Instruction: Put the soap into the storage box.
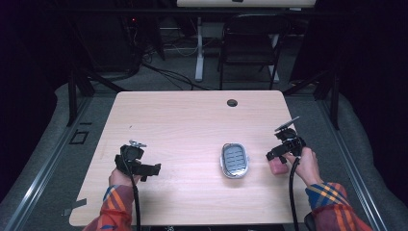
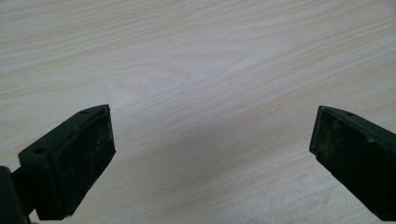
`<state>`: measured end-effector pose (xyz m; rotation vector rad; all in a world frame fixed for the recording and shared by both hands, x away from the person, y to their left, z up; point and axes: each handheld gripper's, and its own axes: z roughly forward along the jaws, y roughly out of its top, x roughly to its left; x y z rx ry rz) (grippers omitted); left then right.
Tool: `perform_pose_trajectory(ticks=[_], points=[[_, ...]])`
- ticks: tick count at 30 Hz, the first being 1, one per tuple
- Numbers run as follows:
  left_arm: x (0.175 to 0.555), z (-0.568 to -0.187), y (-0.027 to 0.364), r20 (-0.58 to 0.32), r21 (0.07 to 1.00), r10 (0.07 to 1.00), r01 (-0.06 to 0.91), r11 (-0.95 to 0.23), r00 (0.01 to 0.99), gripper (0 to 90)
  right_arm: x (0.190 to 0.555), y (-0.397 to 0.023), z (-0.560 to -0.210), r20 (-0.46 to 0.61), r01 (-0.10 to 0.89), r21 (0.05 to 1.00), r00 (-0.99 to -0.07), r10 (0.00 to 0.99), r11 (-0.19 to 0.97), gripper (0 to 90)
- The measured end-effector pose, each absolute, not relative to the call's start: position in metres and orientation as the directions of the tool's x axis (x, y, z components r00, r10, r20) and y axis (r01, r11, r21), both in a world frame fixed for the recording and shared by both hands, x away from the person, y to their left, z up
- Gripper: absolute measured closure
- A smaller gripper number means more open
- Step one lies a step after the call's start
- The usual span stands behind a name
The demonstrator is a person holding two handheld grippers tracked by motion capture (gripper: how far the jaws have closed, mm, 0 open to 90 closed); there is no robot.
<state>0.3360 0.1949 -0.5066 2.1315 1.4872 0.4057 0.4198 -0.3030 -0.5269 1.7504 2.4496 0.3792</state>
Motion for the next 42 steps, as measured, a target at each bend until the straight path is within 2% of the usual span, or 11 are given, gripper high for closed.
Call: perform_pose_trajectory(ticks=[4,8,9,13,19,23,24,26,28,36,42], points=[[0.332,-0.506,0.191,-0.059,0.557,0.936,0.789,-0.258,0.348,0.0,0.418,-0.300,-0.530,0.065,0.924,0.240,-0.321,0.945,0.297,1.4],[0.329,-0.503,0.191,-0.069,0.576,0.940,0.783,-0.235,0.334,0.1,0.414,-0.298,-0.533,0.044,0.937,0.236,-0.275,0.960,0.258,16.5],[0.330,-0.503,0.191,-0.066,0.572,0.938,0.783,-0.245,0.341,0.0,0.414,-0.300,-0.532,0.048,0.938,0.219,-0.285,0.957,0.269,13.3],[0.337,-0.503,0.187,-0.016,0.561,0.923,0.768,-0.309,0.383,0.0,0.411,-0.300,-0.534,0.051,0.945,0.218,-0.259,0.964,0.243,16.7],[0.343,-0.504,0.190,-0.023,0.558,0.923,0.771,-0.307,0.385,0.0,0.410,-0.293,-0.537,0.036,0.949,0.173,-0.275,0.961,0.265,20.7],[0.347,-0.502,0.190,-0.022,0.582,0.926,0.758,-0.294,0.377,0.0,0.410,-0.289,-0.538,0.019,0.948,0.195,-0.261,0.965,0.253,24.5],[0.348,-0.502,0.189,-0.029,0.579,0.924,0.761,-0.295,0.380,0.0,0.412,-0.290,-0.535,0.002,0.945,0.150,-0.294,0.956,0.290,25.2],[0.349,-0.502,0.189,-0.030,0.578,0.923,0.760,-0.297,0.384,0.0,0.410,-0.289,-0.540,0.030,0.948,0.207,-0.251,0.967,0.240,25.7],[0.350,-0.502,0.187,-0.025,0.580,0.919,0.754,-0.308,0.394,0.0,0.411,-0.288,-0.539,0.000,0.951,0.159,-0.267,0.964,0.264,27.2],[0.355,-0.503,0.184,-0.026,0.575,0.905,0.747,-0.334,0.424,0.0,0.409,-0.287,-0.539,0.001,0.960,0.162,-0.231,0.973,0.228,33.5],[0.357,-0.503,0.179,-0.038,0.578,0.895,0.740,-0.343,0.444,0.0,0.411,-0.286,-0.542,-0.014,0.963,0.110,-0.245,0.970,0.245,36.8]])
